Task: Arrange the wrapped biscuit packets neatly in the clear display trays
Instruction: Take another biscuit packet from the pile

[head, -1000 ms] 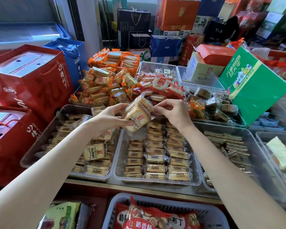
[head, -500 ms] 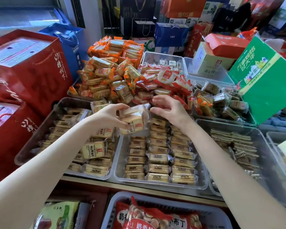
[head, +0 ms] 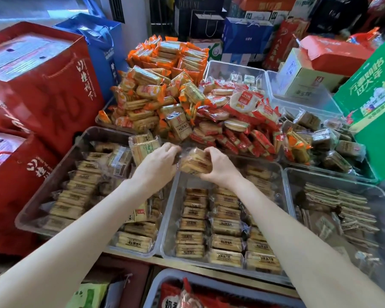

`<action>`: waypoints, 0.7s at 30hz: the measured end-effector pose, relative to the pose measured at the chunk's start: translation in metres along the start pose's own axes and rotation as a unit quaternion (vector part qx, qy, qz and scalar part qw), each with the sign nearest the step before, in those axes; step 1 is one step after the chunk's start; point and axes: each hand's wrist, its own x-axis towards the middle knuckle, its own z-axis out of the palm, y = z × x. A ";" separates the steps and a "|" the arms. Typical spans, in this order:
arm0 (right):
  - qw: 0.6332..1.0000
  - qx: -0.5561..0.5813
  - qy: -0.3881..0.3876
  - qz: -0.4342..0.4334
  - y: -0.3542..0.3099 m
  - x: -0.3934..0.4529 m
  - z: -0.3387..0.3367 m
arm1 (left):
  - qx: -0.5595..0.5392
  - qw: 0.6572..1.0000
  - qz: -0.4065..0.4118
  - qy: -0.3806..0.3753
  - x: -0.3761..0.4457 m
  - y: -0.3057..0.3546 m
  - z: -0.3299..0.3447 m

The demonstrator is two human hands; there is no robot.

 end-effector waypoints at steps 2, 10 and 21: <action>1.000 -0.003 -0.015 0.014 0.016 -0.002 0.012 | 0.054 0.996 0.054 -0.037 -0.002 -0.007 0.015; 0.937 -0.349 -0.014 -0.026 0.024 0.012 0.032 | 0.223 0.948 0.080 -0.213 0.016 -0.014 0.031; 0.938 -0.339 -0.072 0.028 0.021 0.035 0.069 | 0.243 0.934 0.083 -0.248 0.025 -0.011 0.030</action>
